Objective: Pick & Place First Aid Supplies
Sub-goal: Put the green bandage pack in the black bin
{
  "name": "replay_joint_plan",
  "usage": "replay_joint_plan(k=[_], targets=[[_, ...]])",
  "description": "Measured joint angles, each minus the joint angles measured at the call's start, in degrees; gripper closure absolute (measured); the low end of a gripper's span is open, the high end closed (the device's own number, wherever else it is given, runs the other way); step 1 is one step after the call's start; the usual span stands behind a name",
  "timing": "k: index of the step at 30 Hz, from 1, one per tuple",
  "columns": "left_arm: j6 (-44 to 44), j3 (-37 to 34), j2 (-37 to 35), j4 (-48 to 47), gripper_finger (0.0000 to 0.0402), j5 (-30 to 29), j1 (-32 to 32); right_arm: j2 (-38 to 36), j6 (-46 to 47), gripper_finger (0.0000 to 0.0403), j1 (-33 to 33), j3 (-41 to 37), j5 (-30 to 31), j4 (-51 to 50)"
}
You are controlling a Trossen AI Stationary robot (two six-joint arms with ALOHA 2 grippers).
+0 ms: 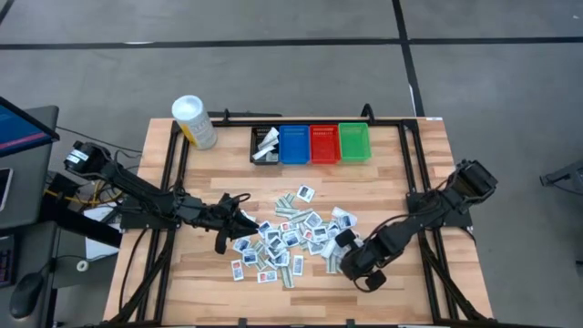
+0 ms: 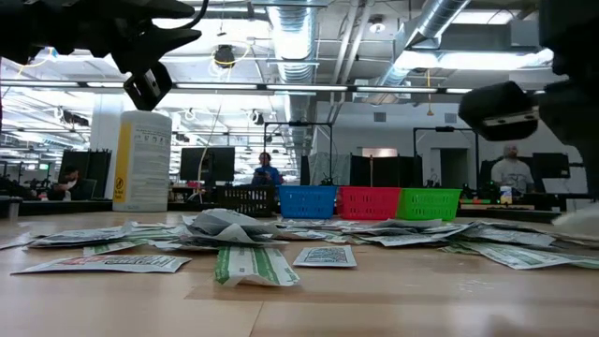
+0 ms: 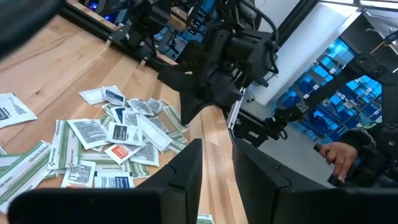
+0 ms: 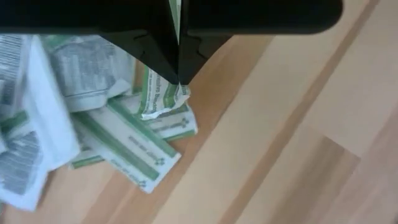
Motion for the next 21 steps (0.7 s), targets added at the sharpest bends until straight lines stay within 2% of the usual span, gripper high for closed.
replay_joint_plan(k=[10,21], targets=[[0.0,0.0,0.0,0.2,0.0312,0.0,0.0,-0.1,-4.7,0.0402,-1.0,4.8,0.1,-6.0],[0.2,0.0,0.0,1.2,0.0312,0.0,0.0,-0.1,-13.2,0.0403,-8.9,9.3,0.2,-6.2]])
